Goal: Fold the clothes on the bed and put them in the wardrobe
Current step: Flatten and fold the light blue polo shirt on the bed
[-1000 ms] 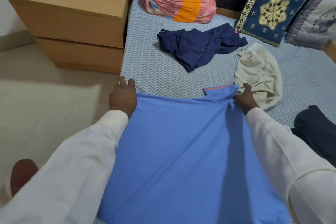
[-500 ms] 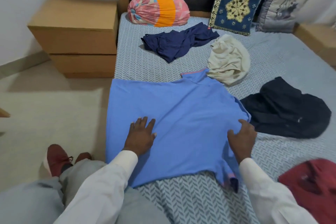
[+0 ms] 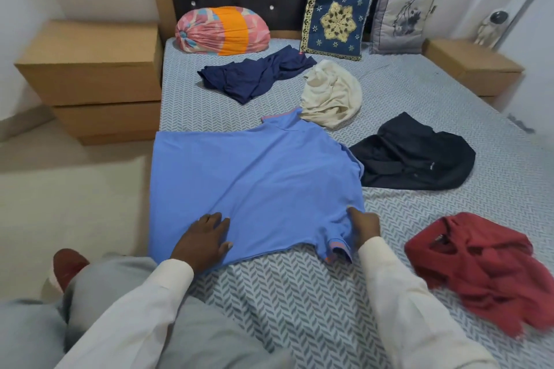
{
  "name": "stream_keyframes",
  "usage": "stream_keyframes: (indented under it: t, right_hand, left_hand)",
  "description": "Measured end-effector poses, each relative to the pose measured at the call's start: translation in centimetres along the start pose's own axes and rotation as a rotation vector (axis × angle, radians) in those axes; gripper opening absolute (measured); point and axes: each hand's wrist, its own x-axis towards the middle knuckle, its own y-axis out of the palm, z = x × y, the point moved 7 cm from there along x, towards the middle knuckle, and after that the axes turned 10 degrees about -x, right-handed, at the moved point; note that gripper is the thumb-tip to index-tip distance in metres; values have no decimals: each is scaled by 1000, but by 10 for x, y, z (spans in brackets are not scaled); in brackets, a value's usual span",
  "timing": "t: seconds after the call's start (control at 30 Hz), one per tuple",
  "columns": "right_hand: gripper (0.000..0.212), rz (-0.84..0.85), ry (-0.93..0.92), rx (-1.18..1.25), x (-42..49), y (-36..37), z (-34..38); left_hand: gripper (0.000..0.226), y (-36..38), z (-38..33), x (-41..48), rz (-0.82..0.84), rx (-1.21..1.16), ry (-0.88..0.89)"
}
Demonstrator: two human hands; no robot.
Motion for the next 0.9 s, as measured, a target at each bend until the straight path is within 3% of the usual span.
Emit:
stream_keyframes:
  t: [0.07,0.13,0.2,0.27,0.3,0.4,0.47,0.53,0.63,0.7,0.77,0.83,0.9]
  right_hand:
    - [50,-11,-23,-11,1,-13,-1]
    - [39,-95,-7,62,0,-32,-3]
    - [47,-63,-11,51,7,-33,-8]
    - [78,-37,32,7,53,-21,-35]
    - [82,-30,58,5,54,-18,-39]
    - [47,-82,45,-9,33,-26,-34]
    - [62,-26,55,122,-4,-31,-27]
    - [64,181,97,195,-17,-17,-34]
    - [51,368,92,-54,-42,-2,-34]
    - [45,396,11,-214,-46,-1,-29]
    - [41,325,-49,-301,-37,-11,-25]
    - [55,221,-107,-373,-31,-24,-18]
    - [69,91,-195,-628,-32,-34,-9]
  left_hand:
    - [72,4,5,-5,44,12,-25]
    - [70,7,10,-9,96,25,-47]
    - [73,8,13,-13,126,28,-61]
    - [76,8,15,-17,148,35,-62]
    - [78,8,14,-18,153,34,-58]
    - [83,5,14,-23,119,35,-31]
    - [83,0,12,-26,57,45,19]
    - [77,1,11,-31,57,39,62]
    - [59,2,11,-39,109,101,60]
    - [49,-1,12,-45,129,118,40]
    - [44,-2,14,-54,166,148,5]
    - [43,-3,20,-61,176,201,-53]
    - [44,-1,28,-68,178,231,-113]
